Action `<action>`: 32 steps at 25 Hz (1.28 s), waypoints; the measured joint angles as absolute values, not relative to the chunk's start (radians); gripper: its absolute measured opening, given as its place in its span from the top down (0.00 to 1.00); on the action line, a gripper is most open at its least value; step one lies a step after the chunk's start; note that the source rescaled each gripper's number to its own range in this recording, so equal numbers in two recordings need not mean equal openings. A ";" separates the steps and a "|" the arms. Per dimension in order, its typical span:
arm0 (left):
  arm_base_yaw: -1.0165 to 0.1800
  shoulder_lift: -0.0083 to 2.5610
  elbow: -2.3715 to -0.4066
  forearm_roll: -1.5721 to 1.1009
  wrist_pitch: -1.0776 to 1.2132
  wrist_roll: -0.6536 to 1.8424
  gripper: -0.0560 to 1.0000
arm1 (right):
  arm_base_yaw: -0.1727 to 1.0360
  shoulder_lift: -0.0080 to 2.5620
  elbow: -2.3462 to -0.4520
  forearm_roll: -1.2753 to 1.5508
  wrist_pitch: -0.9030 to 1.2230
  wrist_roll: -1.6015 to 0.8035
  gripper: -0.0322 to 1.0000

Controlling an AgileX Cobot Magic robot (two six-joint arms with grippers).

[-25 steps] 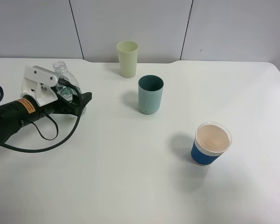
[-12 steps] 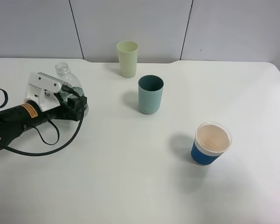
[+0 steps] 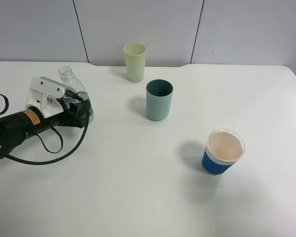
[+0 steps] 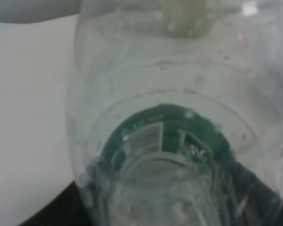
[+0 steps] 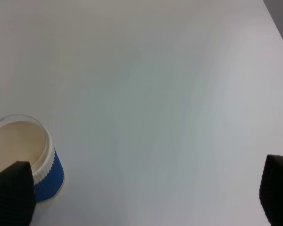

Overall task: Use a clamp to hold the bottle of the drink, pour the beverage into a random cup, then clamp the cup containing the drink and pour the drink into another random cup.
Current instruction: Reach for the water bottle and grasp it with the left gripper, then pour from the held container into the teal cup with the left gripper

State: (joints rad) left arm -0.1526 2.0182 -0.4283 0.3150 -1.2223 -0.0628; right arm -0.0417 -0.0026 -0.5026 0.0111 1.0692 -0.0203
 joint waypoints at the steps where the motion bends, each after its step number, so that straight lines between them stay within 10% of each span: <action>1: -0.153 2.018 -0.428 0.314 -1.222 -0.065 0.93 | -0.042 -0.003 -0.503 0.011 1.069 -0.020 0.17; 17: -0.347 1.854 -0.427 -0.294 -1.145 -0.040 0.93 | -0.042 -0.003 -0.503 0.011 1.069 -0.020 0.17; 32: -0.598 1.766 -0.604 -0.951 -0.885 0.521 0.93 | -0.042 -0.003 -0.503 0.011 1.069 -0.020 0.17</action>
State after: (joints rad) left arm -0.5980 1.7661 -0.6037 -0.9507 -0.8849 0.5213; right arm -0.0417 -0.0026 -0.5026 0.0111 1.0692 -0.0203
